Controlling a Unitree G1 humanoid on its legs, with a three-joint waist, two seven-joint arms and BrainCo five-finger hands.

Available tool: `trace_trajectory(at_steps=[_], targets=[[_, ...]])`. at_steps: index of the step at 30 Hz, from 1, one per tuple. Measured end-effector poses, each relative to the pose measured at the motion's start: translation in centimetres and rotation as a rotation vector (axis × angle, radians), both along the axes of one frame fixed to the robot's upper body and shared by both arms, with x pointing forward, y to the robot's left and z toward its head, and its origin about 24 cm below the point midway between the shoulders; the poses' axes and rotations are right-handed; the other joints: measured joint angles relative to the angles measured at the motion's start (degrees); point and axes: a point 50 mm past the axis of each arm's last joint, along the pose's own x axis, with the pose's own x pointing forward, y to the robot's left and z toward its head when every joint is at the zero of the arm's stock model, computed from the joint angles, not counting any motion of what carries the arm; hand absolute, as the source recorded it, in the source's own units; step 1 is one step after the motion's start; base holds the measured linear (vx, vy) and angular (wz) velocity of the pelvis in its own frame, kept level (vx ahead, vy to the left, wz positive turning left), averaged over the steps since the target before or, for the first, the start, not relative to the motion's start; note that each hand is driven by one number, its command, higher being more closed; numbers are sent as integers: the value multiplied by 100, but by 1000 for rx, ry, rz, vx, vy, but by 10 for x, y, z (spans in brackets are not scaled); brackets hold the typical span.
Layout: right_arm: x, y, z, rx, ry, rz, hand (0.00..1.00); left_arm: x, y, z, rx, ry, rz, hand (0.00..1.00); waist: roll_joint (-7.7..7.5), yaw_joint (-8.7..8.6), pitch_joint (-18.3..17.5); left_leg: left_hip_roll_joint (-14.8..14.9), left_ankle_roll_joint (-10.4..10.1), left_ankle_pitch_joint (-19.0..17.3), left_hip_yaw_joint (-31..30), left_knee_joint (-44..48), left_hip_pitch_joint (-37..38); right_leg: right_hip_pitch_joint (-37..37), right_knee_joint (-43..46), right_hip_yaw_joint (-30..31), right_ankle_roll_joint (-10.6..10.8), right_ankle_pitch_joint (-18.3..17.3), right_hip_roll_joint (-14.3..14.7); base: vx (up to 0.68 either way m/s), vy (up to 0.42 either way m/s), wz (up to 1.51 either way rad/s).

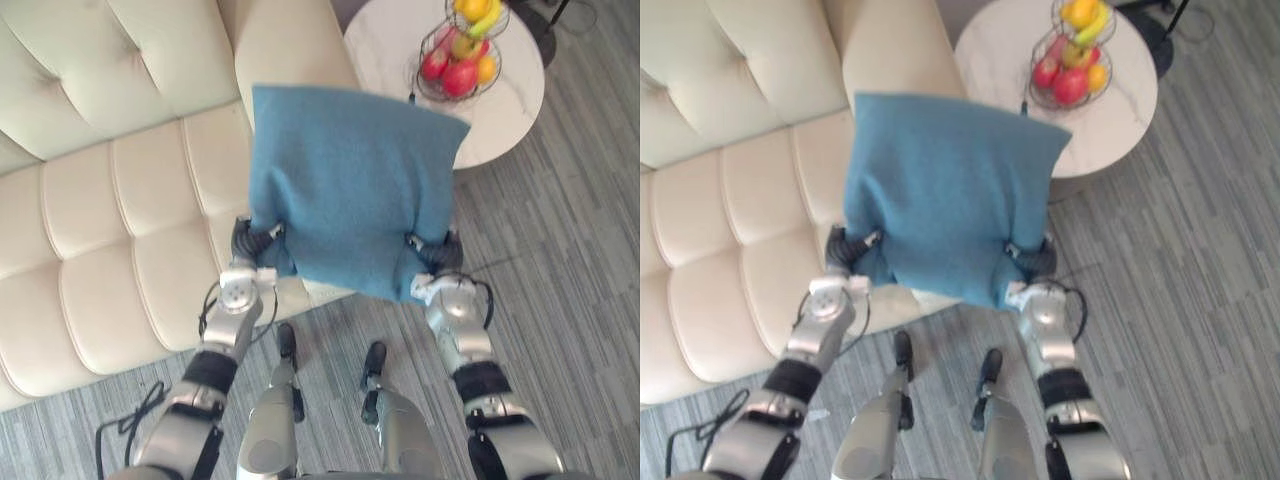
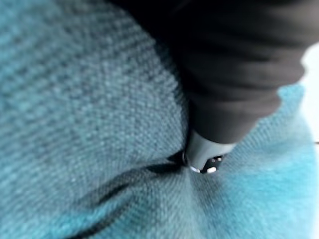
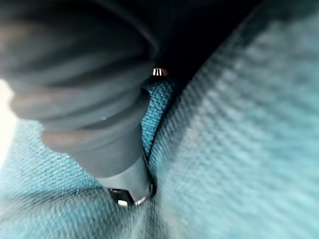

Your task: Pick up cushions and gather them together orderly.

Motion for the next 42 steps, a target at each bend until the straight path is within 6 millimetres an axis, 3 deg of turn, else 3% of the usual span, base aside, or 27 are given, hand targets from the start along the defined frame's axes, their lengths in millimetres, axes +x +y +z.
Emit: trace_trajectory(at_steps=[6,8,14,19,25,28,29,30,31,32,33,34,35,36,38,40,42], targets=[[-36,-2,-25,-13,67,29,100,-43,2,-28,-45,73,-13,100,22,-62,-327,10,-21,-82,-99,-64,416,528,-196,-80,13,-21,56,29,15,9],[-51,1,-32,-16,85,41,100,-60,4,-36,-62,98,-8,100,27,-74,-642,4,-25,-86,-161,-64,472,640,-254,-116,18,-24,62,47,10,12],[-76,11,-31,-4,72,72,100,-96,5,-38,-143,107,24,100,123,-68,-1036,-5,-31,-157,-219,-68,876,1130,-390,-180,27,-32,78,8,8,5],[-93,17,-36,-4,93,104,100,-118,9,-40,-159,124,41,100,143,-56,-1481,-1,-50,-219,-252,-69,1027,1328,-462,-183,40,-59,94,-1,1,1],[-100,19,-42,-4,122,115,100,-127,11,-46,-202,156,55,100,164,-23,-1507,-17,-54,-147,-577,14,903,1401,-354,-525,36,-69,78,-38,-1,30],[-92,21,-36,-27,93,129,100,-125,12,-44,-236,142,77,100,181,-7,-1508,-42,-180,8,-814,479,146,703,519,-782,-62,-375,-95,-128,-2,66],[-85,19,-33,-56,79,125,100,-121,11,-41,-238,129,69,100,138,-69,-1485,-98,-463,226,-903,313,-52,514,580,-1050,-130,-419,-329,-137,9,73],[-83,17,-32,-67,77,122,100,-119,10,-40,-239,125,65,100,106,-35,-1461,-91,-360,122,-733,451,-70,476,588,-1120,-128,-405,-396,-146,19,82],[-77,14,-35,-93,89,121,100,-118,8,-42,-244,129,58,100,79,-51,-1446,6,325,-671,158,1548,-180,494,596,-1247,-82,-329,-586,-64,50,73],[-77,10,-38,-111,108,114,100,-116,4,-45,-256,144,43,100,66,-98,-1433,256,419,-1181,1031,2157,52,640,584,-1424,-42,-262,-763,-75,89,84],[-77,8,-41,-119,119,111,100,-117,3,-48,-265,155,38,100,106,-131,-1458,422,336,-1319,1437,2220,242,721,565,-1500,-4,-218,-808,-37,129,89],[-77,4,-43,-142,134,110,100,-116,0,-52,-274,170,33,100,208,-216,-1524,692,135,-1464,1935,2092,593,842,497,-1686,85,-134,-852,-77,293,82],[-74,1,-44,-153,138,100,100,-113,-4,-52,-284,166,24,100,293,-311,-1579,718,-135,-1550,2064,1790,705,861,466,-1860,200,-31,-912,-66,254,81],[-72,1,-45,-143,140,89,100,-110,-5,-51,-279,162,15,100,255,-321,-1565,625,-91,-1471,2043,1775,690,874,425,-1906,209,71,-1001,-150,386,61],[-72,2,-50,-118,162,70,100,-108,-3,-57,-241,185,-4,100,106,-372,-1615,252,85,-1356,1862,1511,647,1011,72,-2245,232,633,-1174,-119,325,53],[-74,0,-56,-110,190,58,100,-110,-4,-61,-236,207,-8,100,85,-398,-1620,41,194,-1305,1718,1389,702,1123,59,-2418,231,912,-1335,-49,279,55],[-80,-5,-61,-111,215,38,100,-111,-9,-63,-241,218,-30,100,91,-399,-1599,-167,370,-1329,1552,1349,727,956,764,-2374,202,942,-1710,-33,272,51]])
